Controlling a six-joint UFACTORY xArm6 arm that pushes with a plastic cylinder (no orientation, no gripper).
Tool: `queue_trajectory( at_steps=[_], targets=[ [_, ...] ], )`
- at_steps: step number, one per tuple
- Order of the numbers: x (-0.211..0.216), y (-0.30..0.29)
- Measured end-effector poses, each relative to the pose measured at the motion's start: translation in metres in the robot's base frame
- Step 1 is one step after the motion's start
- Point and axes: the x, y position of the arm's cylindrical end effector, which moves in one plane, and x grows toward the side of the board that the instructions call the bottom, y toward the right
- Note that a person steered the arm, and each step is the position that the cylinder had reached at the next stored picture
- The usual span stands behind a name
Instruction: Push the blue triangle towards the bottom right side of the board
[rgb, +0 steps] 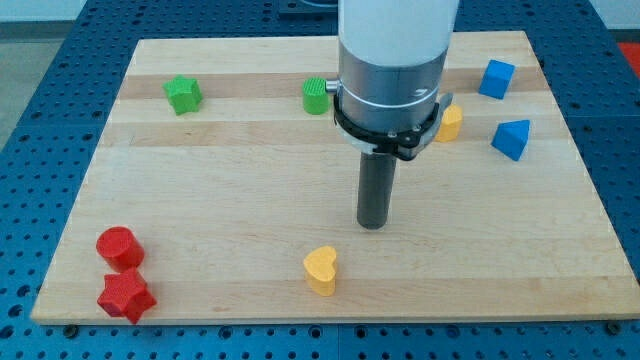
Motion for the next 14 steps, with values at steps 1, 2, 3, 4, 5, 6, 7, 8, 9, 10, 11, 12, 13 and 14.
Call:
queue_trajectory(
  at_steps=[1,2,3,4,5,6,7,8,9,10,11,12,13,14],
  targets=[
    [-0.001,0.005],
    [-0.002,0.101],
    [-0.004,0.2],
    [-0.004,0.232],
    [-0.02,0.234],
    [-0.13,0.235],
    [-0.2,0.227],
    [-0.201,0.227],
    [-0.188,0.224],
    [-0.16,0.218],
    [-0.141,0.208],
    [-0.128,0.19],
    [-0.104,0.176],
    [-0.067,0.173]
  ],
)
